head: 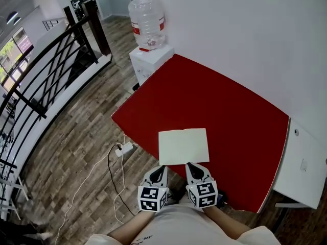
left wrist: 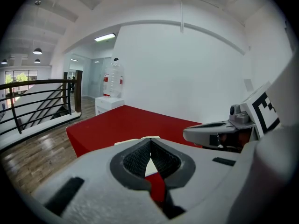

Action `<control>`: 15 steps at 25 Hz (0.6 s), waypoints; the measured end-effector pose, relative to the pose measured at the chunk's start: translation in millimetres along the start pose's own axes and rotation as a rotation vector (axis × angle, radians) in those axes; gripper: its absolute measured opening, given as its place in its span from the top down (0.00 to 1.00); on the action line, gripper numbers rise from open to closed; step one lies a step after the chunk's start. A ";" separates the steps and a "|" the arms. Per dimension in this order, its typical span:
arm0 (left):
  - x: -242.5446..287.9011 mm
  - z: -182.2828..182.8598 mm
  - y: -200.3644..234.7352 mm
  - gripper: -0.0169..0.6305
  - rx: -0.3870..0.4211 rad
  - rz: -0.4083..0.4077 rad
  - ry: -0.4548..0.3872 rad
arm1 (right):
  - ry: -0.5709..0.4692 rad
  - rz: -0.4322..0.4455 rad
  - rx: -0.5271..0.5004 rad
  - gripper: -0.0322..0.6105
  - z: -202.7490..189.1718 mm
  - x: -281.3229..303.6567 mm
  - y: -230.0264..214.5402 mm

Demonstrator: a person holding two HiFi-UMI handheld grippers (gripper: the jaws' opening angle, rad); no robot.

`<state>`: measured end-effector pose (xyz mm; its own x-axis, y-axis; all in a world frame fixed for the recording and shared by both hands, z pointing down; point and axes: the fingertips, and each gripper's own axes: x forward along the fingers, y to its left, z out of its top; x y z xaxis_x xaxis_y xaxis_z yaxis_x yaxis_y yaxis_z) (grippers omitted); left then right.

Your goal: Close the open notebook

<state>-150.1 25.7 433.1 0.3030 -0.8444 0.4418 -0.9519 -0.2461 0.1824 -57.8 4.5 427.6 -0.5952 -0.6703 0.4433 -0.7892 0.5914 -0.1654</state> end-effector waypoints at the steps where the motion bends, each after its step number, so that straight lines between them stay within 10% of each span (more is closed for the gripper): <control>1: 3.3 3.4 -0.3 0.96 -0.002 0.003 -0.004 | 0.004 0.003 -0.006 0.94 1.6 1.4 -2.8; 15: 39.4 18.0 -0.3 0.96 -0.047 0.060 -0.003 | 0.043 0.064 -0.055 0.94 12.8 24.9 -34.1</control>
<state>-138.7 -16.1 434.6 0.2448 -0.8583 0.4510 -0.9652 -0.1718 0.1969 -47.7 -38.1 433.0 -0.6363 -0.6111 0.4709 -0.7394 0.6572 -0.1462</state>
